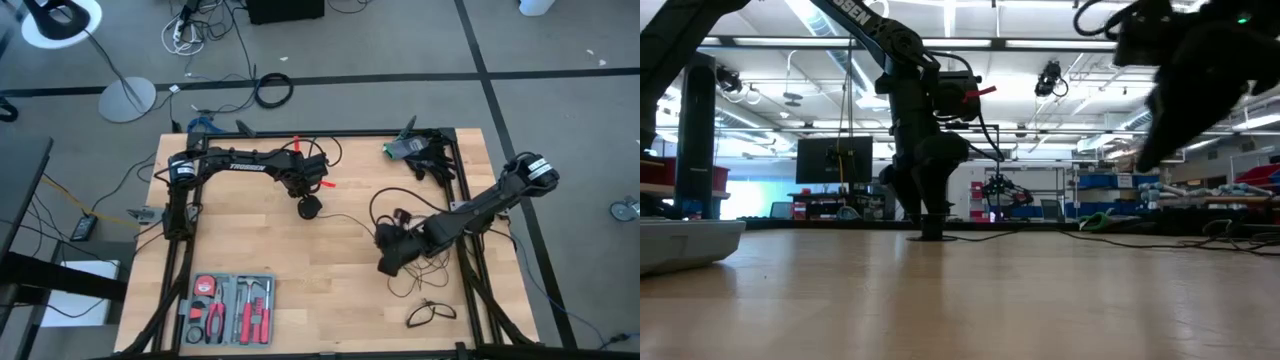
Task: Coil cords
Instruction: Uncoil the black wire from the spool, then return to Home Position
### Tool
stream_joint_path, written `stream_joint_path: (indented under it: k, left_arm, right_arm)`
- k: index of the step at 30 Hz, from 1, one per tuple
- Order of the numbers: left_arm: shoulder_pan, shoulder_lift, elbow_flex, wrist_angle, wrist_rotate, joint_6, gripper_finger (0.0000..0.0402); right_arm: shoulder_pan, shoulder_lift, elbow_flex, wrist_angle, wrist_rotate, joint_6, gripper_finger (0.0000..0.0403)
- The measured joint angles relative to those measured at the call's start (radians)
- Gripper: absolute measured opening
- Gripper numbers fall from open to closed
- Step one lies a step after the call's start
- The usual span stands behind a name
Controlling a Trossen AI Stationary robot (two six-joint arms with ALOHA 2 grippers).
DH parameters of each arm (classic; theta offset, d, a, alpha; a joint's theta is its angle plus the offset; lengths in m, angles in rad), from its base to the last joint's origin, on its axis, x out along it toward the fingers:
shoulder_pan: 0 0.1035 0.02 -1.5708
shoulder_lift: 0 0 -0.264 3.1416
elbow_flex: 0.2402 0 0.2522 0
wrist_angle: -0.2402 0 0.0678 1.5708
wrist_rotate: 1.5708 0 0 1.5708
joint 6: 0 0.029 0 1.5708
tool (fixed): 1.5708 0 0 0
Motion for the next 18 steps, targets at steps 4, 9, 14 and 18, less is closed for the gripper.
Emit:
stream_joint_path:
  k: [4, 9, 14, 18]
  left_arm:
    - [-0.006, -0.018, 0.0, 0.012, 0.014, 0.023, 0.031]
    - [-0.037, -0.121, 0.0, 0.102, 0.028, 0.073, 0.031]
    - [-0.046, -0.252, -0.021, 0.167, -0.025, 0.118, 0.031]
    - [-0.057, -0.376, -0.13, 0.242, -0.081, 0.122, 0.0309]
  right_arm:
    - [-0.045, 0.003, -0.076, 0.257, 0.015, -0.16, 0.0085]
    - [-0.076, 0.003, -0.196, 0.585, 0.017, -0.269, 0.009]
    - [-0.087, 0.003, -0.32, 0.83, 0.019, -0.275, 0.0087]
    - [-0.077, 0.003, -0.406, 1.016, 0.037, -0.186, 0.0087]
